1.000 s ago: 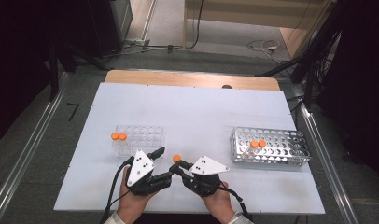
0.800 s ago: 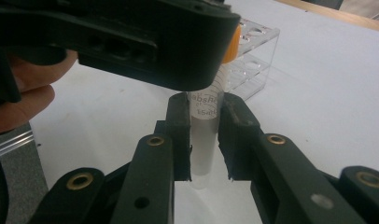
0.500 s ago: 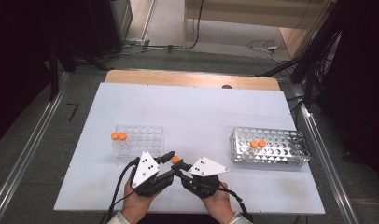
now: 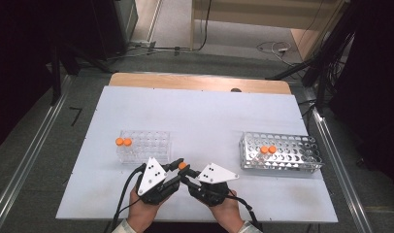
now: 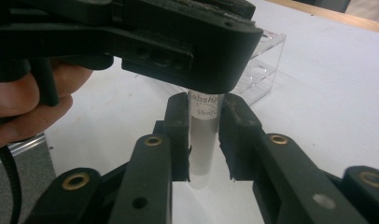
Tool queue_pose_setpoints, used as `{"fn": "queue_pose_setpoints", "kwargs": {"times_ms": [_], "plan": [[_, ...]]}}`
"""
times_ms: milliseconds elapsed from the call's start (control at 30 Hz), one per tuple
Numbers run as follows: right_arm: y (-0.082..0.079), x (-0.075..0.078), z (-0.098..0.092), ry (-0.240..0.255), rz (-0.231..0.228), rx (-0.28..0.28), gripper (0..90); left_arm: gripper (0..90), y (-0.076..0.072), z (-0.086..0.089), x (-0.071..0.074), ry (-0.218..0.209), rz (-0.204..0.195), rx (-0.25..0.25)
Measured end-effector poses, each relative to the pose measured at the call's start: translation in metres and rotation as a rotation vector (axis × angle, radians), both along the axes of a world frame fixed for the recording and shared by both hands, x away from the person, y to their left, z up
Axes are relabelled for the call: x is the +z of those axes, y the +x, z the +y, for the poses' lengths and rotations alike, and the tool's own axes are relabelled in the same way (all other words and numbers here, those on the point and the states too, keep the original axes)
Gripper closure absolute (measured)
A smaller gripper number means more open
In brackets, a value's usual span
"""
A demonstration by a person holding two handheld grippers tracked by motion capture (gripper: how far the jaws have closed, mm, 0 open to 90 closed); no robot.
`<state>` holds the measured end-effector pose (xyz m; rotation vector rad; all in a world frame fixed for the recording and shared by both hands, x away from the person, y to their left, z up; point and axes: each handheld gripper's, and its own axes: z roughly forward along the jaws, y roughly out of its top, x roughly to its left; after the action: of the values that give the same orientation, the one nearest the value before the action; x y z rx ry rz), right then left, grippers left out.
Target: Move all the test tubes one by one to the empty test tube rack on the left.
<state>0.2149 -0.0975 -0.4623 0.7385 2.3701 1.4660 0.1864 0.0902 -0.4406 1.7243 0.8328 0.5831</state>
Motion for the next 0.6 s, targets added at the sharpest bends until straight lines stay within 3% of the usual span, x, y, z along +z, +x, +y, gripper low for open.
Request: {"fn": "queue_pose_setpoints", "kwargs": {"times_ms": [100,233,400,600], "plan": [[0.0,0.001,-0.002,0.014,0.011,0.0,41.9,70.2,0.001,0.002,0.002,-0.006,-0.002,0.008],[0.001,0.002,-0.009,0.023,0.007,-0.022,30.0,70.2,0.003,0.005,0.003,-0.009,0.003,0.013],[0.004,0.001,-0.02,0.03,0.041,-0.044,21.6,70.2,0.005,0.007,0.005,-0.011,0.003,0.021],[-0.001,0.004,-0.033,0.022,0.023,-0.072,19.6,70.3,0.008,0.013,0.01,-0.014,-0.001,0.041]]}}
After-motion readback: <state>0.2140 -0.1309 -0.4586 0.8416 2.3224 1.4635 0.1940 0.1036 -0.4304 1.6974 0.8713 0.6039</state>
